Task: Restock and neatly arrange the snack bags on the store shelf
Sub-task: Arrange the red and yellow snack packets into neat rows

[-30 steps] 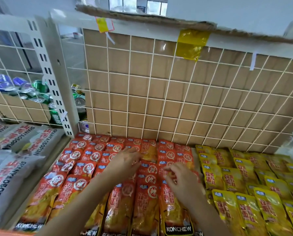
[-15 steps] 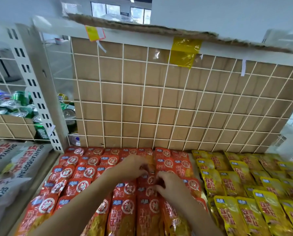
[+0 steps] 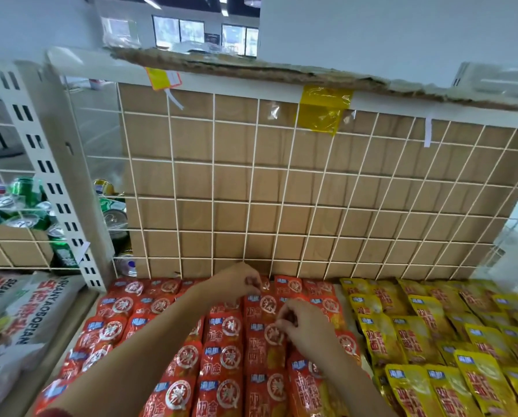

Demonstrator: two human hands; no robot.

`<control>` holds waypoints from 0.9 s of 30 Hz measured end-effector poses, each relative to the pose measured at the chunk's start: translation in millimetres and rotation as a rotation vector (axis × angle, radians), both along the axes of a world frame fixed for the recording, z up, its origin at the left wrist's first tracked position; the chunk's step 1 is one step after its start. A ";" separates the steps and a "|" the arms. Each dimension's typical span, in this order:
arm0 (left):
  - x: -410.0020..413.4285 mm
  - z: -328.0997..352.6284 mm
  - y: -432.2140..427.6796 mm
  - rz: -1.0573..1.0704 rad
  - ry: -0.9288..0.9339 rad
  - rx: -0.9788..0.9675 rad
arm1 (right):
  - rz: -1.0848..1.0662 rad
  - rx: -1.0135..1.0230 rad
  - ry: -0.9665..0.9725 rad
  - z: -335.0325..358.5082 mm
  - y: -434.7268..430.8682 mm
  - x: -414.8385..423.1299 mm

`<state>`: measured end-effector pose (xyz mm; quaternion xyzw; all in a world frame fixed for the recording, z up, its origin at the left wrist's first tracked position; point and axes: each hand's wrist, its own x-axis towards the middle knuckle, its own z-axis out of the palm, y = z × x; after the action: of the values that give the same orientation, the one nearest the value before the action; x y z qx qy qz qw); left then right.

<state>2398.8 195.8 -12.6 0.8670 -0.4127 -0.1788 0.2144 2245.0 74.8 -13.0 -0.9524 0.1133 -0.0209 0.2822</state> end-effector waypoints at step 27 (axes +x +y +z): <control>15.7 -27.3 17.7 0.089 0.032 -0.066 | -0.005 0.052 -0.001 -13.2 -7.3 20.6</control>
<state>2414.5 213.5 -40.0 0.8741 -0.3758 -0.1691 0.2571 2265.6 67.5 -26.2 -0.9445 0.1162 -0.0192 0.3068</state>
